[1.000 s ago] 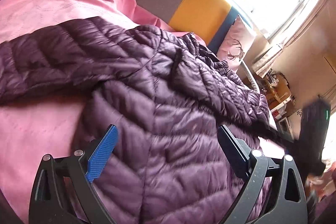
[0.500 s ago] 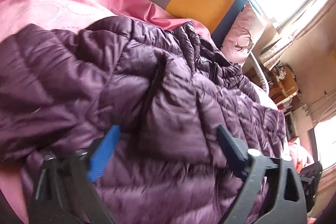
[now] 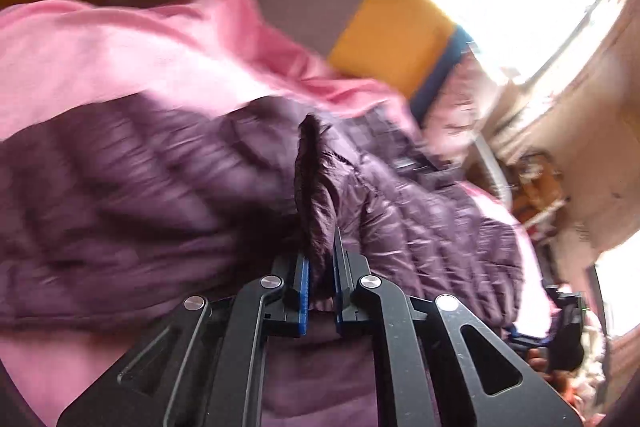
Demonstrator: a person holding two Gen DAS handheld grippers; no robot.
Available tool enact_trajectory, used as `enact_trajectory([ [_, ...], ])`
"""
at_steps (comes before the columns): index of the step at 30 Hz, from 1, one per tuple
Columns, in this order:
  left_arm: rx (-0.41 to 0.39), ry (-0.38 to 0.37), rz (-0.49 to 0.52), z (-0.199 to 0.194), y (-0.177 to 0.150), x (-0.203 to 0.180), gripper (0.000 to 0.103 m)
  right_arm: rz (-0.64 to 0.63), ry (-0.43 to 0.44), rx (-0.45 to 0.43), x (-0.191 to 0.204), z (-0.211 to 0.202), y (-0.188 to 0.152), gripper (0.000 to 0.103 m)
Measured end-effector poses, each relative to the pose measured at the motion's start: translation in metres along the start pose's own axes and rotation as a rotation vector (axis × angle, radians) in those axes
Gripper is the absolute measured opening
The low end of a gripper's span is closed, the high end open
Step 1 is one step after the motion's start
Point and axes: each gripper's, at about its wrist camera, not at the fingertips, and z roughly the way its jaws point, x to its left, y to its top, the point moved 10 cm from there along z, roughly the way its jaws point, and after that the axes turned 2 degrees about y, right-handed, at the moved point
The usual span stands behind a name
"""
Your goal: Fold large clothes
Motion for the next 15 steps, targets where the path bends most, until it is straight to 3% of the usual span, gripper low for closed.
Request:
enact_trajectory([
  [2, 0.058, 0.041, -0.005, 0.012, -0.017, 0.016, 0.008, -0.063, -0.050, 0.015, -0.004, -0.005, -0.006, 0.092],
  [4, 0.068, 0.063, -0.002, 0.016, -0.026, 0.022, 0.008, -0.115, -0.103, 0.041, -0.001, -0.008, -0.014, 0.092],
  [6, 0.054, 0.065, 0.001, 0.013, -0.026, 0.019, 0.008, -0.179, -0.167, 0.034, 0.005, -0.020, -0.016, 0.092],
  [11, -0.013, 0.097, 0.069, -0.007, -0.015, 0.008, 0.008, -0.375, -0.164, -0.014, 0.057, -0.044, -0.019, 0.090],
  [13, -0.048, 0.101, 0.058, -0.022, -0.016, 0.012, 0.008, -0.434, -0.237, -0.057, 0.065, -0.044, 0.000, 0.083],
  [14, -0.059, 0.096, 0.052, -0.033, -0.020, 0.015, 0.008, -0.434, -0.284, -0.069, 0.061, -0.039, 0.012, 0.071],
  [15, -0.059, 0.076, 0.044, -0.044, -0.025, 0.021, 0.008, -0.427, -0.324, -0.079, 0.057, -0.033, 0.026, 0.066],
])
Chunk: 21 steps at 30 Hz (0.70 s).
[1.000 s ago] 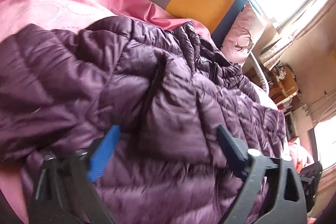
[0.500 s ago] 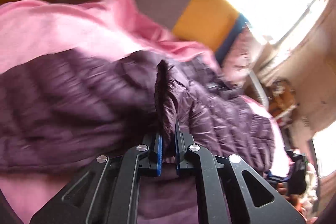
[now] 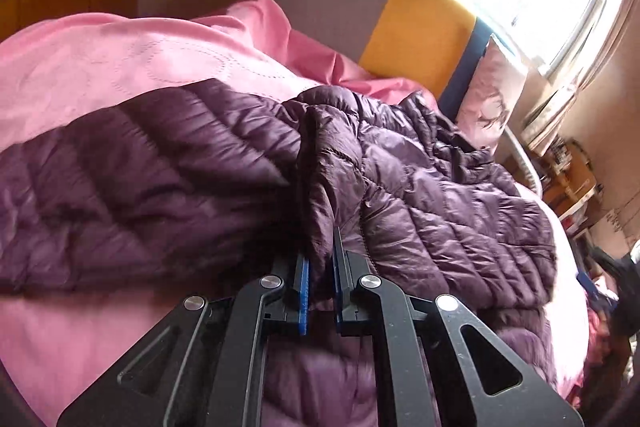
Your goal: Fold large clothes
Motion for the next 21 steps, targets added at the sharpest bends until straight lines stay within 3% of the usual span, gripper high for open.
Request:
enact_trajectory([
  [3, 0.021, -0.010, 0.029, -0.010, -0.016, 0.002, 0.008, -0.025, -0.079, 0.046, -0.012, 0.039, 0.021, 0.043],
  [5, 0.031, -0.001, 0.048, -0.011, -0.024, 0.003, 0.008, -0.095, -0.145, 0.107, -0.012, 0.063, 0.024, 0.038],
  [8, 0.040, 0.006, 0.042, -0.010, -0.032, 0.007, 0.008, -0.187, -0.190, 0.214, -0.008, 0.109, 0.018, 0.039],
  [9, 0.044, 0.007, 0.040, -0.010, -0.035, 0.009, 0.008, -0.219, -0.227, 0.238, -0.010, 0.121, 0.015, 0.047],
  [12, 0.058, -0.001, 0.018, -0.010, -0.045, 0.016, 0.008, -0.296, -0.282, 0.289, -0.017, 0.140, -0.003, 0.039],
  [13, 0.058, -0.006, 0.014, -0.011, -0.047, 0.017, 0.008, -0.326, -0.286, 0.286, -0.018, 0.142, -0.006, 0.035],
  [15, 0.051, -0.005, 0.025, -0.013, -0.048, 0.012, 0.008, -0.362, -0.293, 0.251, -0.019, 0.136, -0.006, 0.012],
  [16, 0.047, -0.009, 0.032, -0.014, -0.046, 0.009, 0.008, -0.351, -0.292, 0.217, -0.021, 0.126, -0.001, 0.008],
  [19, 0.014, -0.051, 0.069, -0.020, -0.030, -0.011, 0.008, -0.228, -0.283, 0.099, -0.043, 0.092, 0.019, 0.006],
  [21, -0.004, -0.052, 0.132, -0.015, -0.018, -0.032, 0.008, -0.142, -0.329, 0.094, -0.072, 0.087, 0.024, 0.002],
])
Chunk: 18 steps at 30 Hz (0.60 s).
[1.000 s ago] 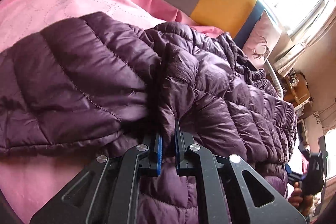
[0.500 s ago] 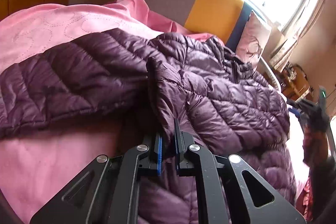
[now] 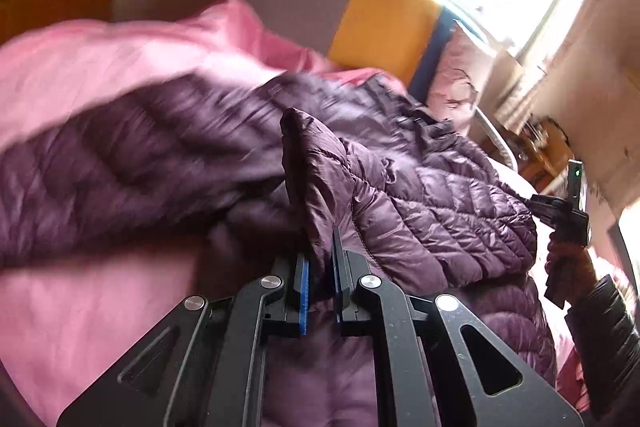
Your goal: Fold large clothes
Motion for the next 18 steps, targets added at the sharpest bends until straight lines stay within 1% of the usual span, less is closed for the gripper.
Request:
enact_trajectory([
  [2, 0.009, 0.027, 0.069, 0.017, 0.011, -0.014, 0.008, 0.096, -0.028, 0.056, -0.031, 0.013, -0.007, 0.000],
  [3, 0.014, 0.040, 0.087, 0.025, 0.014, -0.017, 0.008, 0.140, -0.031, 0.072, -0.043, 0.015, -0.010, 0.000],
  [4, 0.031, 0.053, 0.097, 0.037, 0.016, -0.017, 0.008, 0.188, -0.009, 0.076, -0.054, 0.012, -0.013, 0.001],
  [5, 0.048, 0.064, 0.095, 0.046, 0.016, -0.015, 0.008, 0.204, 0.003, 0.064, -0.057, 0.003, -0.013, 0.005],
  [6, 0.062, 0.073, 0.086, 0.054, 0.016, -0.012, 0.008, 0.194, 0.005, 0.044, -0.058, -0.007, -0.012, 0.007],
  [7, 0.068, 0.079, 0.079, 0.058, 0.015, -0.010, 0.008, 0.164, 0.019, 0.021, -0.054, -0.020, -0.011, 0.010],
  [8, 0.074, 0.083, 0.066, 0.063, 0.016, -0.007, 0.008, 0.142, 0.040, 0.001, -0.047, -0.032, -0.011, 0.024],
  [9, 0.073, 0.082, 0.058, 0.064, 0.017, -0.005, 0.008, 0.125, 0.070, -0.024, -0.037, -0.045, -0.010, 0.040],
  [10, 0.069, 0.084, 0.054, 0.064, 0.019, -0.004, 0.008, 0.096, 0.115, -0.052, -0.021, -0.058, -0.010, 0.044],
  [11, 0.066, 0.087, 0.055, 0.064, 0.020, -0.005, 0.008, 0.048, 0.160, -0.070, -0.001, -0.068, -0.011, 0.046],
  [13, 0.064, 0.093, 0.053, 0.064, 0.020, -0.006, 0.008, -0.056, 0.203, -0.075, 0.038, -0.074, -0.021, 0.052],
  [14, 0.065, 0.094, 0.051, 0.065, 0.020, -0.006, 0.008, -0.099, 0.202, -0.068, 0.056, -0.074, -0.032, 0.055],
  [15, 0.065, 0.099, 0.052, 0.066, 0.020, -0.006, 0.008, -0.136, 0.187, -0.057, 0.071, -0.063, -0.037, 0.057],
  [16, 0.063, 0.106, 0.053, 0.067, 0.020, -0.005, 0.008, -0.162, 0.147, -0.038, 0.077, -0.049, -0.044, 0.058],
  [17, 0.062, 0.112, 0.051, 0.068, 0.020, -0.003, 0.008, -0.175, 0.068, -0.009, 0.072, -0.027, -0.049, 0.058],
  [18, 0.072, 0.112, 0.038, 0.073, 0.020, 0.000, 0.008, -0.169, 0.014, 0.014, 0.063, -0.010, -0.055, 0.058],
])
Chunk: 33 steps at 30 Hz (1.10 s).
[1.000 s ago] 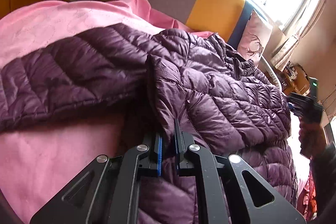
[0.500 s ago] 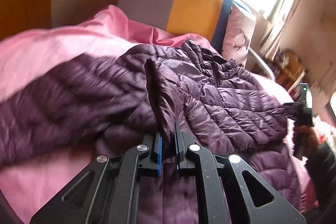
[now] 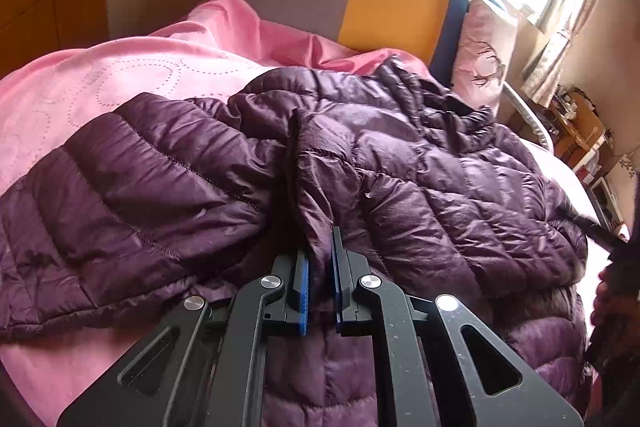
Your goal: Fold large clothes
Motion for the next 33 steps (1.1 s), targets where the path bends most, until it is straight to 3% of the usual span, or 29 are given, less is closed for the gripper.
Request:
enact_trajectory([
  [2, 0.022, -0.012, -0.018, 0.011, 0.000, 0.002, 0.010, 0.045, 0.006, 0.000, -0.013, 0.023, -0.012, 0.059],
  [5, 0.032, 0.023, 0.008, 0.026, -0.006, -0.001, 0.010, 0.022, -0.020, -0.035, -0.011, 0.025, -0.014, 0.060],
  [9, 0.025, -0.034, -0.084, 0.023, -0.009, 0.008, 0.014, 0.018, -0.010, -0.032, -0.012, 0.026, -0.016, 0.062],
  [11, 0.034, -0.049, -0.132, 0.013, -0.012, 0.013, 0.021, 0.013, -0.010, -0.028, -0.011, 0.025, -0.015, 0.065],
  [12, 0.029, -0.048, -0.148, 0.003, -0.014, 0.014, 0.040, 0.005, -0.008, -0.019, -0.010, 0.022, -0.014, 0.069],
  [13, 0.015, -0.046, -0.161, -0.007, -0.015, 0.016, 0.071, -0.010, -0.008, -0.004, -0.007, 0.015, -0.012, 0.073],
  [14, -0.014, -0.037, -0.185, -0.020, -0.016, 0.022, 0.079, -0.021, -0.002, 0.010, -0.004, 0.007, -0.012, 0.083],
  [16, -0.082, -0.050, -0.249, -0.049, -0.020, 0.037, 0.080, -0.011, 0.039, 0.015, 0.005, -0.011, -0.012, 0.101],
  [20, -0.118, -0.047, -0.410, -0.088, -0.048, 0.086, 0.080, -0.011, 0.131, -0.035, 0.035, -0.057, -0.026, 0.101],
  [25, -0.159, 0.062, -0.605, -0.126, -0.090, 0.169, 0.080, -0.148, 0.268, 0.010, 0.095, -0.087, -0.084, 0.101],
  [28, -0.216, 0.152, -0.789, -0.155, -0.112, 0.238, 0.080, -0.240, 0.241, 0.051, 0.117, -0.084, -0.118, 0.101],
  [33, -0.302, 0.180, -1.103, -0.186, -0.144, 0.326, 0.080, -0.311, 0.157, 0.070, 0.126, -0.066, -0.154, 0.101],
])
